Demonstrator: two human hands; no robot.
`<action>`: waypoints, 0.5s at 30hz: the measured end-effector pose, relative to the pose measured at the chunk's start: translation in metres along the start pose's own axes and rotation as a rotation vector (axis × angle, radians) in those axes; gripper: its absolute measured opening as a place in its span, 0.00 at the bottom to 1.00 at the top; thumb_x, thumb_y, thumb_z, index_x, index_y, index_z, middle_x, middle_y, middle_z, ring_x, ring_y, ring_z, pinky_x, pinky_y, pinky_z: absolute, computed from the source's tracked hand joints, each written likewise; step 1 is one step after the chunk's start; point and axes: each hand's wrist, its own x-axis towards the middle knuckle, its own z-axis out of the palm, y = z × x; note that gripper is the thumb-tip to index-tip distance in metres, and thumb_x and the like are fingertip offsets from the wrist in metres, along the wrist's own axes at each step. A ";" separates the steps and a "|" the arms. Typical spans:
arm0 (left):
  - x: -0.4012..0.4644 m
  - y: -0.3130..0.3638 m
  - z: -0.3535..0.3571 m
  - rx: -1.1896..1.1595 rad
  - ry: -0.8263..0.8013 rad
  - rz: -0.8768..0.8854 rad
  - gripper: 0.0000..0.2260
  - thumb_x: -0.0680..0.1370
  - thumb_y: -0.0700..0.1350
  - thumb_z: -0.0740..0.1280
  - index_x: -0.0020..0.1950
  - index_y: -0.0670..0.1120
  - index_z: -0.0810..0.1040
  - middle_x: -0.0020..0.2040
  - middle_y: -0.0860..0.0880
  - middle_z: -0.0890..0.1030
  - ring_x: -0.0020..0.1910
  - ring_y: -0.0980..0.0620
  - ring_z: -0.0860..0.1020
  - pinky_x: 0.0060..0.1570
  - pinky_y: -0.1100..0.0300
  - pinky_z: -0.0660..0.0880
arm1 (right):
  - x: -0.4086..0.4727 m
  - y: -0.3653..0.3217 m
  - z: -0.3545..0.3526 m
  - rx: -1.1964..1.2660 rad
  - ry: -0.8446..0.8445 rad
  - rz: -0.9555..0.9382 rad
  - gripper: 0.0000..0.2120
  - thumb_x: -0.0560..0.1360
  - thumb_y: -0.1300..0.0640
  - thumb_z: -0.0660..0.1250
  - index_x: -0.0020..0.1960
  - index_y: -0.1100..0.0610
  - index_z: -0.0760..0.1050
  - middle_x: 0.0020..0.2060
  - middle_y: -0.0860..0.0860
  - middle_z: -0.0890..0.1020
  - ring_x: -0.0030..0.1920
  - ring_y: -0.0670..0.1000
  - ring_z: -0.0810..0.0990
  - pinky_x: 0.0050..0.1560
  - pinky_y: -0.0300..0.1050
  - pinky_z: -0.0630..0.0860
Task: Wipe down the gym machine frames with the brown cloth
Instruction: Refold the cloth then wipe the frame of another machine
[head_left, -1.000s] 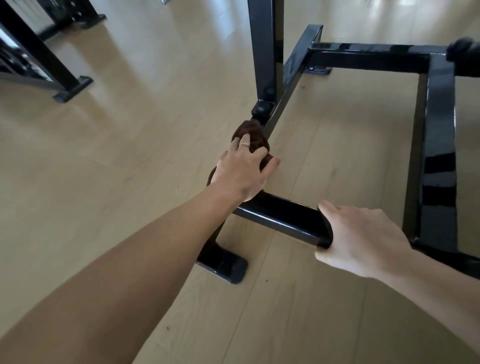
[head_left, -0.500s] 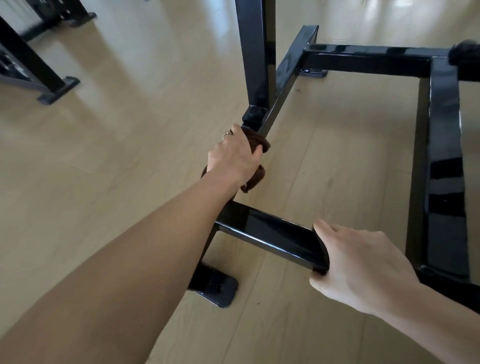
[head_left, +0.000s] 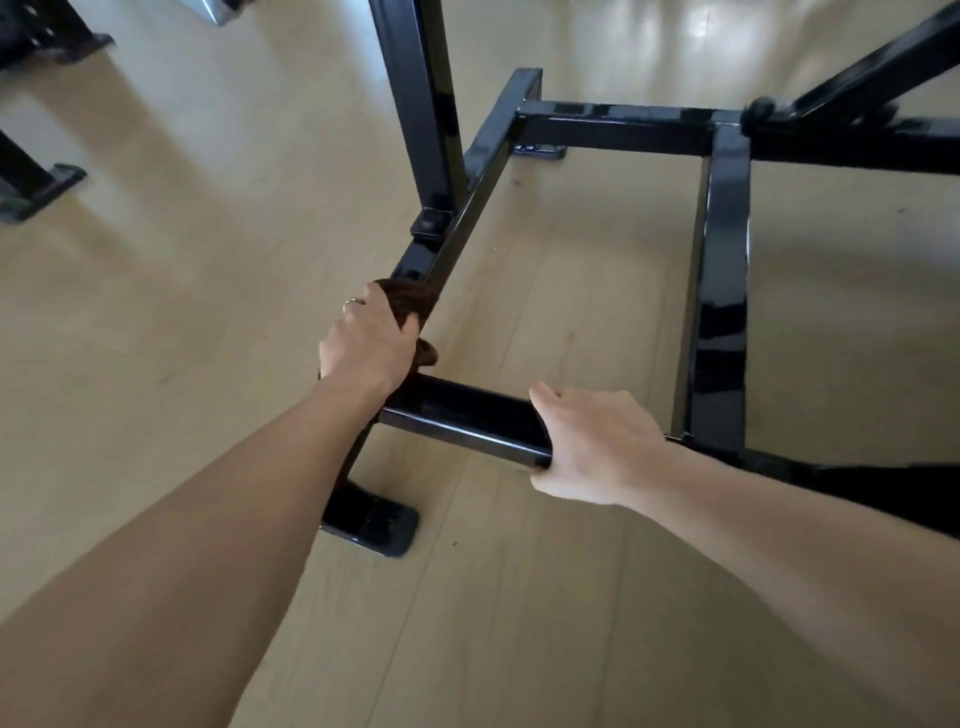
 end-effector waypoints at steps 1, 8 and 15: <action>-0.013 -0.007 -0.002 -0.013 0.004 -0.019 0.21 0.83 0.56 0.61 0.68 0.42 0.66 0.55 0.39 0.77 0.51 0.38 0.79 0.48 0.45 0.78 | -0.002 0.000 -0.003 0.014 -0.049 -0.012 0.22 0.70 0.45 0.71 0.50 0.51 0.59 0.41 0.46 0.73 0.37 0.54 0.75 0.36 0.47 0.66; -0.089 -0.018 -0.011 -0.059 -0.040 0.034 0.18 0.85 0.55 0.59 0.64 0.41 0.70 0.66 0.38 0.75 0.65 0.37 0.75 0.61 0.41 0.75 | -0.035 0.026 -0.072 -0.108 -0.259 -0.088 0.26 0.79 0.37 0.62 0.70 0.51 0.69 0.58 0.48 0.76 0.59 0.57 0.77 0.56 0.54 0.75; -0.148 0.070 0.011 -0.202 -0.056 0.320 0.16 0.83 0.57 0.62 0.58 0.45 0.73 0.56 0.46 0.77 0.57 0.46 0.77 0.55 0.50 0.77 | -0.068 0.078 -0.077 0.533 0.247 0.342 0.19 0.87 0.49 0.49 0.52 0.57 0.75 0.46 0.56 0.79 0.48 0.58 0.77 0.51 0.52 0.74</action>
